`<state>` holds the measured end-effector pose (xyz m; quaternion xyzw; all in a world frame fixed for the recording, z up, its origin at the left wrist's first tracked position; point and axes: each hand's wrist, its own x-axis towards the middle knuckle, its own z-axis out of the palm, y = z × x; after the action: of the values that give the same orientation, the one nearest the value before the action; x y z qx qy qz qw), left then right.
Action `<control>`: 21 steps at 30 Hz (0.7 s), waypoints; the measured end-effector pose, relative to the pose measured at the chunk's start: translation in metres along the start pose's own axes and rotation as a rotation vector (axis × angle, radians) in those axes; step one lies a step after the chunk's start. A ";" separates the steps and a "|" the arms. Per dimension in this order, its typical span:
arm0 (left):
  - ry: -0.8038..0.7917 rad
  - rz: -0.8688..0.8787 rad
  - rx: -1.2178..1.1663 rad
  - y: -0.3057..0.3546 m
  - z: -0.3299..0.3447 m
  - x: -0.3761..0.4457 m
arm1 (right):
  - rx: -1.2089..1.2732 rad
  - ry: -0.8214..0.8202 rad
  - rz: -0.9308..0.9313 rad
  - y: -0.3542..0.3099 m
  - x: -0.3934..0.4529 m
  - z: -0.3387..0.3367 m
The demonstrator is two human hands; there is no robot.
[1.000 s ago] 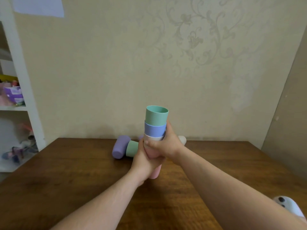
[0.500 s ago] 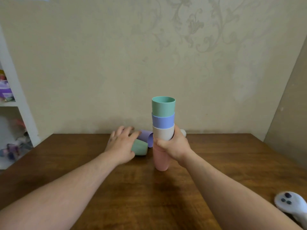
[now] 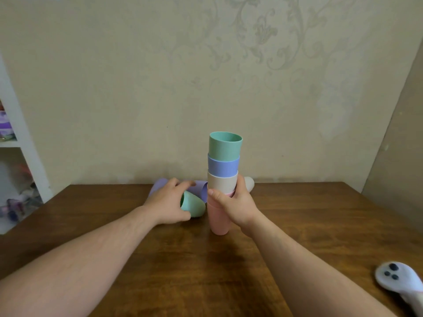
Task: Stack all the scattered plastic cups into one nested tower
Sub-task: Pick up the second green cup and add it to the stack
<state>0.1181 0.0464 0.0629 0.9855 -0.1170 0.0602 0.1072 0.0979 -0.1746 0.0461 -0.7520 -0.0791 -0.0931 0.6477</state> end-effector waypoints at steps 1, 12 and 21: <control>0.016 -0.026 -0.024 0.001 -0.005 0.000 | 0.008 -0.001 -0.001 0.000 0.000 0.000; 0.061 -0.129 -0.391 0.009 0.022 0.003 | -0.004 0.017 0.004 -0.005 -0.004 0.001; 0.199 -0.312 -0.594 0.017 0.033 0.010 | 0.015 0.009 0.001 -0.005 -0.004 0.000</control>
<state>0.1267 0.0212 0.0360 0.9065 0.0337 0.1020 0.4082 0.0932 -0.1739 0.0496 -0.7466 -0.0766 -0.0957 0.6539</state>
